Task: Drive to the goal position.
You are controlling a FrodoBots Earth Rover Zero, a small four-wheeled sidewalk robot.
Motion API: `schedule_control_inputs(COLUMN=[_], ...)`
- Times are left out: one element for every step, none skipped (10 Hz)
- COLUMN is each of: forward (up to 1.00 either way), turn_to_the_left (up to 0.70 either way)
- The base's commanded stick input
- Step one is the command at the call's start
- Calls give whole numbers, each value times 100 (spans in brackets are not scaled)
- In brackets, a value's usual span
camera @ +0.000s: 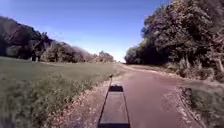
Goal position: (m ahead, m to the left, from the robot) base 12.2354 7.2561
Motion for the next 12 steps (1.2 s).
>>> schedule_control_inputs(forward=[84,84,85,85,85,85,85,85,85,85,85,85], turn_to_the_left=[-30,-34,-33,-11,0,0,0,0,0,0,0,0])
